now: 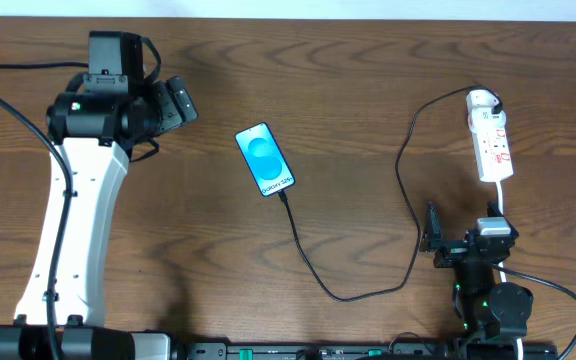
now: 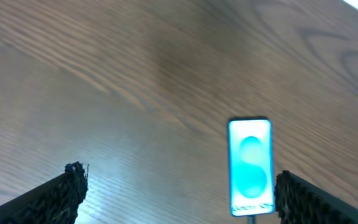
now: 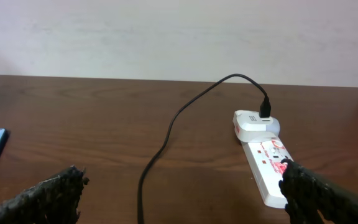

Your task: Plug charger to phone and switch on socket

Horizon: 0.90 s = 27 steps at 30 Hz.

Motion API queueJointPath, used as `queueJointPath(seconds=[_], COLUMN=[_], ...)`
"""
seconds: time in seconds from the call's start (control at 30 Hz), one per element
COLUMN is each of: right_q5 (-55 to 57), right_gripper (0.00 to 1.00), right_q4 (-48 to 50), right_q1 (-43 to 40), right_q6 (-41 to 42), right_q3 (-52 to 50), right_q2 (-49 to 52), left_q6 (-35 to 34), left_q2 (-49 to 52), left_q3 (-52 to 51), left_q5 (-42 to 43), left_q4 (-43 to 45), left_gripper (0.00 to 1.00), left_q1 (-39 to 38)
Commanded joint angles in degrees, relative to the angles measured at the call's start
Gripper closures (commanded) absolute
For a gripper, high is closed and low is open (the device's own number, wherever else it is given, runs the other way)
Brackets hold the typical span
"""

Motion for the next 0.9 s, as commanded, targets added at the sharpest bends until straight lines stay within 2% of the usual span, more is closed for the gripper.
queueJointPath(seconds=[0.0, 0.13, 0.47, 0.67, 0.87], right_q5=[-0.13, -0.13, -0.13, -0.13, -0.13], right_gripper=[0.01, 0.01, 0.01, 0.01, 0.01], right_q4=[-0.24, -0.24, -0.24, -0.24, -0.24], right_q1=[0.87, 0.87, 0.87, 0.87, 0.87], right_q6=[0.17, 0.17, 0.17, 0.17, 0.17], right_q3=[-0.09, -0.09, -0.09, -0.09, -0.09], right_q2=[-0.28, -0.28, -0.28, -0.28, -0.28], left_q6=[0.20, 0.57, 7.93, 8.94, 10.12], left_q2=[-4.33, -11.65, -35.93, -54.25, -65.96], left_q3=[-3.91, -11.69, -38.45, -55.56, -68.85], left_q5=[-5.81, -6.12, -6.10, -6.12, -6.14], left_q4=[0.44, 7.63, 25.92, 36.46, 45.99], left_gripper=[0.02, 0.02, 0.02, 0.02, 0.02], left_q1=[0.09, 0.09, 0.15, 0.15, 0.15])
